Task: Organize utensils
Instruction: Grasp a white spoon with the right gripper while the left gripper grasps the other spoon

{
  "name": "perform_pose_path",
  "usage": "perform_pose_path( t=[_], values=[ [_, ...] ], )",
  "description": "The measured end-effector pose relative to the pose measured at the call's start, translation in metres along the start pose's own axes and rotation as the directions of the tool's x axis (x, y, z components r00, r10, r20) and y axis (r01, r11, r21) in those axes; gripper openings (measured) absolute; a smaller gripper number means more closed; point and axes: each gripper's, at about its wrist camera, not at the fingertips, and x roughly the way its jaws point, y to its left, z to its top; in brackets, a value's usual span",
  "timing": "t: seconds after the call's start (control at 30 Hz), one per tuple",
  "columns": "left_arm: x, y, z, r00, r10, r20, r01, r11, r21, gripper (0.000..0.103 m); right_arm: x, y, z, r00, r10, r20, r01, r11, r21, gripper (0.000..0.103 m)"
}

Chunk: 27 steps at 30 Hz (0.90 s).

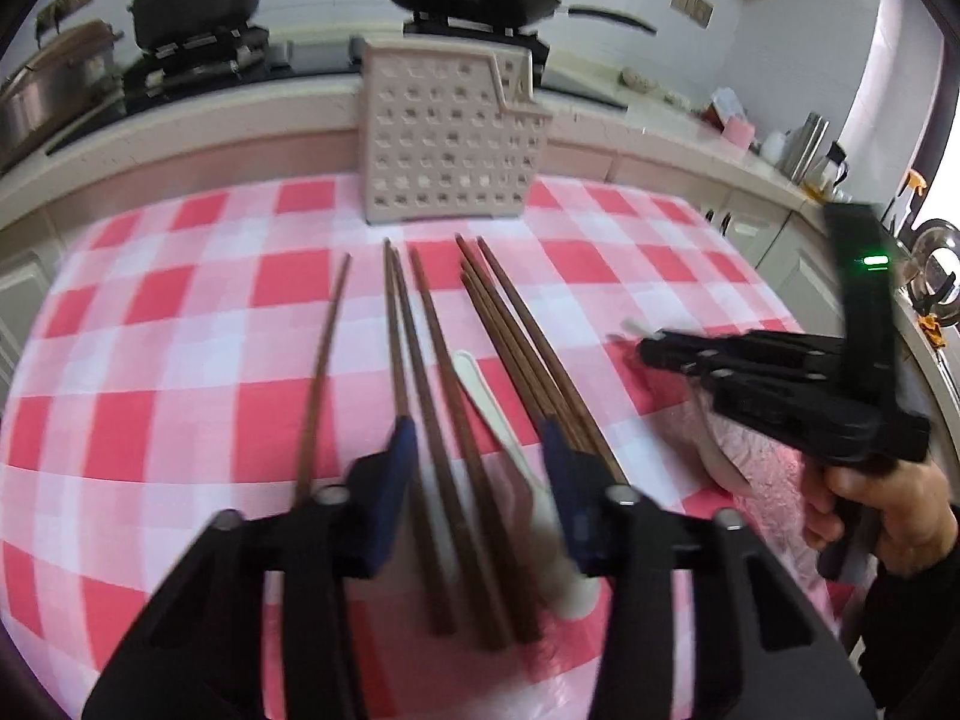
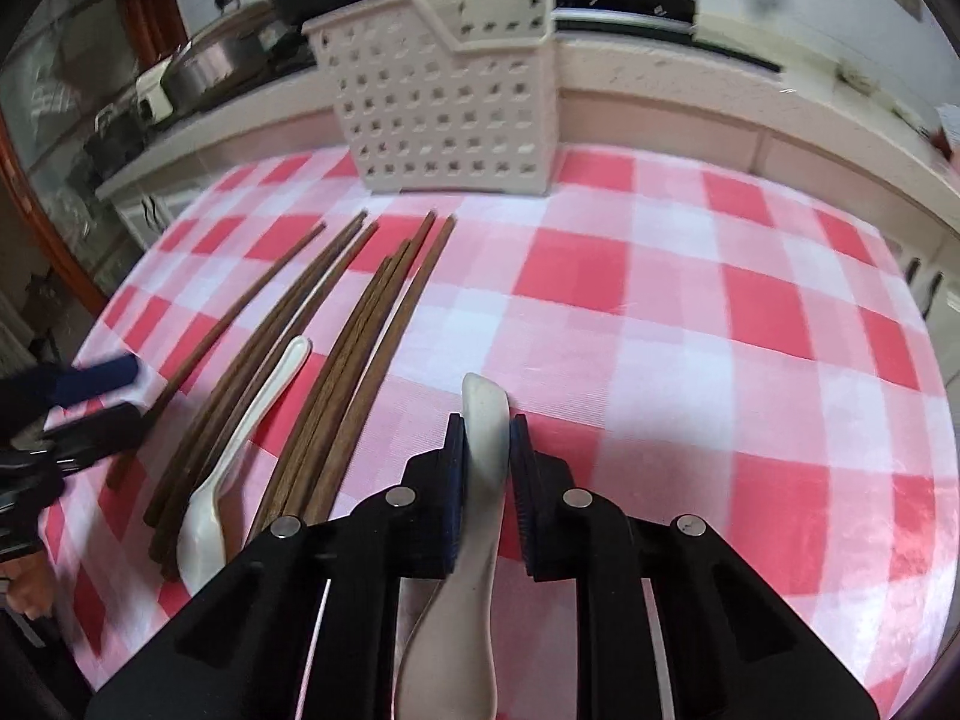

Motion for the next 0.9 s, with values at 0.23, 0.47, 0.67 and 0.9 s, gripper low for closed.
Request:
perform_pose_path(
  t=[0.23,0.47,0.67,0.9],
  values=[
    [0.037,-0.006,0.003,0.995,-0.025,-0.094,0.020,0.999,-0.049,0.022,-0.034,-0.008,-0.006,0.996,-0.019,0.089,0.018,1.000,0.014,0.017],
    [0.056,-0.008,0.010,0.990,-0.006,-0.144,-0.005,0.997,-0.073,0.020,-0.050,-0.009,-0.009,0.991,0.019,0.131,-0.021,1.000,0.015,0.017],
    [0.053,-0.009,0.016,0.992,0.004,-0.126,-0.012,0.998,-0.064,0.010,-0.058,-0.007,-0.010,0.988,0.030,0.148,-0.032,0.999,0.009,0.017],
    [0.007,-0.011,0.015,1.000,-0.003,-0.017,0.002,0.998,-0.056,0.010,-0.075,0.000,-0.008,0.983,0.026,0.181,-0.026,1.000,-0.005,0.017]
  ],
)
